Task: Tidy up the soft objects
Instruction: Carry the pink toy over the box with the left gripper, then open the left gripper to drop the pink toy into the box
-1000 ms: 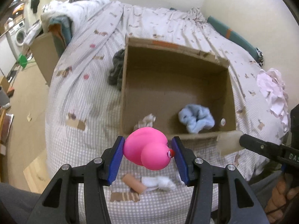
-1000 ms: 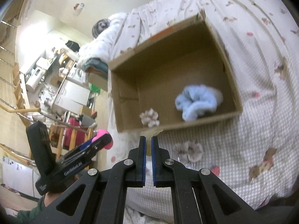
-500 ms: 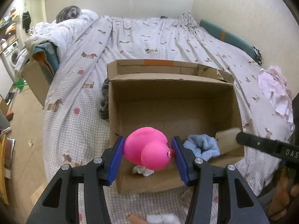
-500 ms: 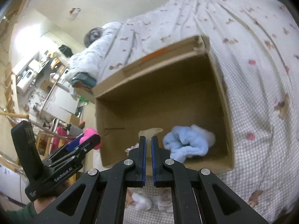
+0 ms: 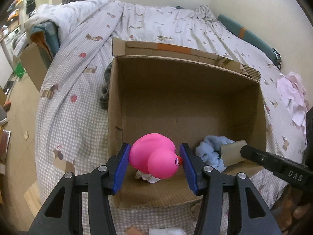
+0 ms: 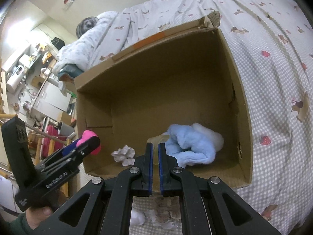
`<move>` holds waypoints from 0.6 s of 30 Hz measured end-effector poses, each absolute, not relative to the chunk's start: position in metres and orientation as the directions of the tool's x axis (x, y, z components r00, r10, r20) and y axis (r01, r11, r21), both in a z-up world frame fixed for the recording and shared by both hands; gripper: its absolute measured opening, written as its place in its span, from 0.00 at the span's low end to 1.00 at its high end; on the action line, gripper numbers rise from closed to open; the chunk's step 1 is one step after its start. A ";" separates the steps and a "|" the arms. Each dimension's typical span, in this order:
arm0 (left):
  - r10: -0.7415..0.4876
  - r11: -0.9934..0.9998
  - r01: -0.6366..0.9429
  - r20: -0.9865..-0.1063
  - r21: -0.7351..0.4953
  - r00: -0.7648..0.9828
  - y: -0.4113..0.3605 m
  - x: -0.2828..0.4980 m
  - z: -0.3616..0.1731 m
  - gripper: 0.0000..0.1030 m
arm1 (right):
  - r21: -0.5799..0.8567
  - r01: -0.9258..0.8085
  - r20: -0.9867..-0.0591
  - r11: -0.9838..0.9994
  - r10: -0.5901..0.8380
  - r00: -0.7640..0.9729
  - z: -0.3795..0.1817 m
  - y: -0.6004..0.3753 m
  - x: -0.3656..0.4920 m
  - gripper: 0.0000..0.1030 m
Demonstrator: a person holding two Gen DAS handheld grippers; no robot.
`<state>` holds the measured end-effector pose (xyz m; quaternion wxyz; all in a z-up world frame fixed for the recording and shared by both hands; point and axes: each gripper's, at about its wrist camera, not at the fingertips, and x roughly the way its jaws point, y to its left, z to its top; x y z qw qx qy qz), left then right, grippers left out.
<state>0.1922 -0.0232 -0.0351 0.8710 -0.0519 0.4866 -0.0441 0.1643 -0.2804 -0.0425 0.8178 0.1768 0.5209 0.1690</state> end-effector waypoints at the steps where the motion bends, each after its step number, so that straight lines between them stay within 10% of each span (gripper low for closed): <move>1: -0.124 0.991 0.024 -0.844 -0.131 0.522 -0.023 0.192 -0.035 0.47 | 0.463 -0.091 -0.794 0.882 0.458 0.399 -0.044 -0.280 0.164 0.07; 18: -0.115 0.993 0.047 -0.837 -0.106 0.535 -0.031 0.191 -0.031 0.47 | 0.437 -0.070 -0.811 0.897 0.427 0.400 -0.052 -0.274 0.170 0.07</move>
